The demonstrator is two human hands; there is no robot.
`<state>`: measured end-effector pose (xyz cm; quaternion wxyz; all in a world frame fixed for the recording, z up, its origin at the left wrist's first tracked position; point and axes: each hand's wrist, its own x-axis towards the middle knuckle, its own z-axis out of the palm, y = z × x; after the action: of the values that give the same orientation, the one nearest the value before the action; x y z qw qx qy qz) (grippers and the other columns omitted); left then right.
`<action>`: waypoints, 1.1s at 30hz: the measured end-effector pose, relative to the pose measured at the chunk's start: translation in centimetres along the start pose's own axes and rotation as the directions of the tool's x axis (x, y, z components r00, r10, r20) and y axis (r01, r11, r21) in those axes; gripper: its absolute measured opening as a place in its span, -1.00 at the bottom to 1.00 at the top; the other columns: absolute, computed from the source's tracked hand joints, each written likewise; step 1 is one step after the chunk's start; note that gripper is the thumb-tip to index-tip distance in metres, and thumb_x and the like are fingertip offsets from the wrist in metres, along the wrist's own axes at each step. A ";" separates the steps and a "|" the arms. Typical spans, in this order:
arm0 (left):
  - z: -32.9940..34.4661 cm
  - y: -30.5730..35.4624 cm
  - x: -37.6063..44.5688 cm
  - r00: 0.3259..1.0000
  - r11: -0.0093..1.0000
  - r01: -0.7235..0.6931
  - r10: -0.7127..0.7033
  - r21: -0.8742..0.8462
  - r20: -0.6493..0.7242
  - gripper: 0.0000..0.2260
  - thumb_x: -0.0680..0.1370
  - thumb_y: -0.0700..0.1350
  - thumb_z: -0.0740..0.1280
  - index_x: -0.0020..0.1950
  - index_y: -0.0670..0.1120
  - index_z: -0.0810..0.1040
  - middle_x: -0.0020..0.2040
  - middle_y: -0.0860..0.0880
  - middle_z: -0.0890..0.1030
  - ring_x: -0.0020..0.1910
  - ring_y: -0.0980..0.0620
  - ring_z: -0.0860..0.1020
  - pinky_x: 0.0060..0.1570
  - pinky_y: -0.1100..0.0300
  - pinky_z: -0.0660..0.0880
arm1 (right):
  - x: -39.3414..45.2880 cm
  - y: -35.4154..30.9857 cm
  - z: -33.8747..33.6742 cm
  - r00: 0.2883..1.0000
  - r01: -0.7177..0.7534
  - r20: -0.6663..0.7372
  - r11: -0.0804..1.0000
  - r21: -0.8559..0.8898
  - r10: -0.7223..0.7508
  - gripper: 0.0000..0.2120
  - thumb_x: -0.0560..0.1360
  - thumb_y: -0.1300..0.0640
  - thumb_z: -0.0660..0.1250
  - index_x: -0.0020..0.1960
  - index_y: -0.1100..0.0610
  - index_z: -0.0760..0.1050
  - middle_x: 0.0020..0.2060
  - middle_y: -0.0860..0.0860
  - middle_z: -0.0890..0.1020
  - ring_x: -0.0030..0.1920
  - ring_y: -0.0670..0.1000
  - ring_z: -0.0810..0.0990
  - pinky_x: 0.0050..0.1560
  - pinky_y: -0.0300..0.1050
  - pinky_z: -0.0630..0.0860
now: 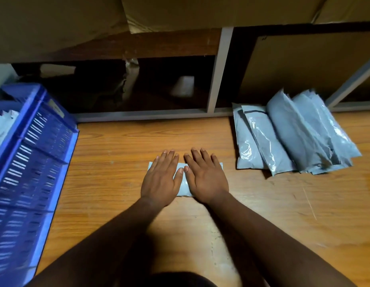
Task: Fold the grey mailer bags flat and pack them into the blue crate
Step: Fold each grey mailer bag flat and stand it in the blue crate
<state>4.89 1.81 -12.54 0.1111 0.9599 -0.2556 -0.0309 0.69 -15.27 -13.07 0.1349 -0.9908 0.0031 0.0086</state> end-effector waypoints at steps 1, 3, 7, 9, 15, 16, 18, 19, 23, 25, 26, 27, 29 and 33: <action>0.1 0.1 0.2 1.000 1.000 0.008 -0.008 0.016 0.001 -0.42 0.70 0.15 -0.10 0.61 -0.11 0.31 0.62 -0.07 0.27 0.63 -0.03 0.16 0.60 -0.01 0.11 | 0.1 0.0 0.1 1.000 0.000 -0.008 1.000 -0.003 0.000 -0.49 0.71 -0.11 -0.05 0.56 0.03 0.35 0.58 0.07 0.34 0.58 0.20 0.24 0.54 0.25 0.17; 0.5 0.1 0.4 1.000 0.999 0.021 -0.020 0.029 -0.014 -0.45 0.70 0.12 -0.06 0.59 -0.12 0.33 0.62 -0.09 0.27 0.62 -0.04 0.17 0.60 -0.01 0.11 | 0.2 -0.1 0.2 1.000 0.010 -0.004 1.000 -0.012 -0.010 -0.49 0.71 -0.09 -0.05 0.57 0.04 0.35 0.59 0.08 0.32 0.59 0.20 0.22 0.55 0.25 0.17; 1.1 -0.1 0.6 0.999 1.000 -0.008 0.008 0.006 -0.052 -0.49 0.72 0.07 -0.01 0.55 -0.15 0.41 0.59 -0.13 0.33 0.60 -0.09 0.25 0.57 -0.05 0.18 | 0.7 0.1 0.3 1.000 0.021 -0.003 1.000 -0.013 -0.021 -0.48 0.70 -0.08 -0.05 0.57 0.06 0.35 0.59 0.10 0.31 0.60 0.22 0.21 0.54 0.26 0.19; 1.1 -0.1 0.4 0.999 1.000 0.015 -0.014 0.017 -0.035 -0.48 0.71 0.09 -0.02 0.55 -0.14 0.40 0.59 -0.11 0.33 0.60 -0.07 0.25 0.58 -0.03 0.17 | 0.5 0.1 0.3 1.000 0.025 0.004 0.999 -0.020 -0.025 -0.47 0.70 -0.08 -0.07 0.57 0.06 0.35 0.60 0.09 0.30 0.60 0.21 0.20 0.54 0.26 0.18; 0.2 -1.3 -0.4 1.000 0.998 0.027 -0.026 -0.061 0.016 -0.37 0.68 0.25 -0.16 0.62 -0.03 0.29 0.61 -0.01 0.29 0.60 0.03 0.22 0.60 0.03 0.11 | 0.0 1.6 -0.3 0.996 0.060 0.069 0.998 0.035 -0.063 -0.39 0.70 -0.24 -0.17 0.64 0.01 0.19 0.64 0.02 0.20 0.64 0.12 0.11 0.61 0.17 0.03; 0.1 -1.8 -0.9 0.999 0.997 0.025 -0.023 -0.068 0.023 -0.36 0.68 0.27 -0.19 0.64 -0.02 0.24 0.62 0.00 0.27 0.61 0.04 0.19 0.60 0.02 0.07 | -0.4 2.2 -0.3 0.996 0.069 0.059 0.998 0.012 -0.069 -0.37 0.69 -0.26 -0.17 0.65 0.01 0.18 0.64 0.01 0.21 0.64 0.11 0.12 0.61 0.18 0.03; 0.3 -2.5 -1.7 0.999 0.997 0.037 -0.034 -0.072 0.033 -0.34 0.67 0.28 -0.24 0.67 0.00 0.14 0.65 0.02 0.21 0.63 0.06 0.12 0.61 -0.02 0.03 | -1.5 3.2 -0.3 0.998 0.061 0.019 0.998 -0.029 -0.061 -0.37 0.69 -0.27 -0.16 0.65 0.00 0.19 0.63 0.00 0.22 0.64 0.09 0.13 0.61 0.20 0.03; 0.4 -2.5 -1.9 0.998 0.996 0.051 -0.049 -0.067 0.032 -0.34 0.67 0.28 -0.26 0.68 0.00 0.11 0.65 0.02 0.18 0.64 0.06 0.10 0.61 -0.04 0.02 | -1.9 3.4 -0.3 0.999 0.049 0.007 0.999 -0.019 -0.049 -0.38 0.70 -0.26 -0.15 0.65 -0.01 0.19 0.64 0.00 0.21 0.64 0.09 0.11 0.61 0.19 0.03; 0.6 -1.7 -1.7 0.996 0.996 0.084 -0.083 -0.039 0.022 -0.30 0.65 0.27 -0.34 0.68 -0.02 0.06 0.66 0.01 0.14 0.65 0.03 0.06 0.61 -0.06 0.04 | -1.4 3.4 0.0 0.999 0.031 0.025 0.999 0.007 -0.032 -0.39 0.71 -0.26 -0.14 0.66 -0.02 0.13 0.66 -0.03 0.12 0.66 0.07 0.01 0.64 0.15 -0.05; 0.6 -1.8 -1.6 0.997 0.996 0.077 -0.076 -0.047 0.028 -0.29 0.64 0.27 -0.35 0.68 -0.03 0.07 0.66 0.00 0.14 0.65 0.02 0.06 0.61 -0.06 0.04 | -1.2 3.5 -0.2 0.998 0.036 0.044 0.999 0.010 -0.037 -0.39 0.71 -0.27 -0.16 0.67 -0.04 0.09 0.67 -0.05 0.08 0.67 0.05 -0.05 0.64 0.14 -0.10; 0.7 -1.9 -1.6 0.997 0.996 0.077 -0.076 -0.051 0.023 -0.30 0.65 0.27 -0.34 0.68 -0.03 0.09 0.66 -0.01 0.15 0.65 0.02 0.06 0.61 -0.06 0.03 | -1.3 3.6 -0.3 0.998 0.042 0.047 0.999 0.020 -0.043 -0.39 0.70 -0.27 -0.17 0.67 -0.05 0.07 0.67 -0.05 0.06 0.67 0.03 -0.07 0.64 0.15 -0.11; 0.8 -1.9 -1.7 0.997 0.996 0.077 -0.076 -0.052 0.014 -0.32 0.66 0.26 -0.31 0.68 -0.02 0.10 0.66 0.00 0.16 0.65 0.02 0.06 0.61 -0.05 0.03 | -1.3 3.7 -0.5 0.997 0.053 0.053 0.998 0.031 -0.055 -0.38 0.70 -0.29 -0.17 0.68 -0.05 0.05 0.68 -0.06 0.03 0.67 0.02 -0.10 0.64 0.15 -0.12; 0.8 -2.2 -1.7 0.998 0.993 0.070 -0.069 -0.092 0.014 -0.34 0.66 0.28 -0.25 0.67 0.01 0.13 0.66 0.02 0.16 0.65 0.05 0.05 0.62 -0.02 -0.01 | -1.5 4.1 -0.9 0.992 0.098 0.074 0.992 0.082 -0.104 -0.36 0.69 -0.31 -0.17 0.68 -0.05 0.01 0.68 -0.10 -0.03 0.66 -0.04 -0.15 0.64 0.17 -0.14; -0.7 -2.3 -1.6 0.996 0.987 0.079 -0.084 -0.141 -0.024 -0.35 0.64 0.31 -0.09 0.66 0.05 0.16 0.65 0.07 0.17 0.63 0.09 0.09 0.62 0.02 -0.04 | -1.5 3.3 -2.1 0.988 0.153 -0.020 0.983 0.099 -0.152 -0.42 0.70 -0.20 -0.12 0.62 0.01 0.27 0.64 -0.03 0.21 0.66 0.00 0.04 0.63 0.20 -0.02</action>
<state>4.72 4.67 -12.42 0.1808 0.9597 -0.2116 -0.0388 -0.82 -18.96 -11.91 0.1846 -0.9802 -0.0713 -0.0082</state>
